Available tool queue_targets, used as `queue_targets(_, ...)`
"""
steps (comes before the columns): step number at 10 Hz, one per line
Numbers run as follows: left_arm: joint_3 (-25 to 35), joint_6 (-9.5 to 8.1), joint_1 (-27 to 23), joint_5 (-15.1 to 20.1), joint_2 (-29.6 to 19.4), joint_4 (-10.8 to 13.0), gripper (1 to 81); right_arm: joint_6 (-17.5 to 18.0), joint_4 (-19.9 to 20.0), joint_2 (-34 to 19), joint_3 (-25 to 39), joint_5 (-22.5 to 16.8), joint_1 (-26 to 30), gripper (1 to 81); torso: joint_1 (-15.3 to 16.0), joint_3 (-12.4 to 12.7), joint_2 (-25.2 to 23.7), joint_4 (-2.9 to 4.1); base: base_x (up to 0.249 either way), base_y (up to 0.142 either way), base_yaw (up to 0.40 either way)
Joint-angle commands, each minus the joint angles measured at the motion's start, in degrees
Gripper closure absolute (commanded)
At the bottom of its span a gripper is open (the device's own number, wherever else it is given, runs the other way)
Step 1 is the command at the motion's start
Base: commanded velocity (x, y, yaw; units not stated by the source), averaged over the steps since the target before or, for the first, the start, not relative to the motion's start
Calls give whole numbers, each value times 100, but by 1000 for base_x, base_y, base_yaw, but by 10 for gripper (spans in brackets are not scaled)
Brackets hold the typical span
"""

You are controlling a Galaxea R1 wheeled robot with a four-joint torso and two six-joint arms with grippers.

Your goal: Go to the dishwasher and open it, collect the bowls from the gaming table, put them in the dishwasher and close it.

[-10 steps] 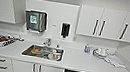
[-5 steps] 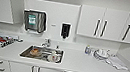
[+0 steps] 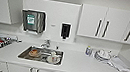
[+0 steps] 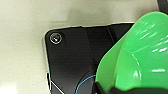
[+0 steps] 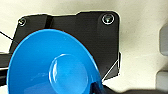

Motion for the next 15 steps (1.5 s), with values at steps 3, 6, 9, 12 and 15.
queue_targets(3, 54, 46, -274, 182, -62, -1, 811, 17, -4, -117, 47, -115, 183, 811, 2, 0, 0, 0, 0, 0, 0)
queue_targets(6, 80, 46, -265, 173, -9, -1, 811, 26, 14, -169, 240, -98, 130, 811, 0, 0, 0, 0, 0, 0, 0)
queue_targets(9, 508, 72, -142, -178, -367, 43, 811, 26, 23, -196, 214, -98, 147, 811, -5, -642, 0, 0, 0, 0, 0)
queue_targets(12, 1693, 81, 270, -625, -1542, 481, 811, 26, 14, -205, 240, -107, 183, 811, 0, -488, 2, 0, 0, 0, 0)
queue_targets(15, 2602, 11, 509, -1566, -2873, 509, 811, 34, 31, -222, 214, -107, 183, 811, 0, -537, 5, 0, 0, 0, 0)
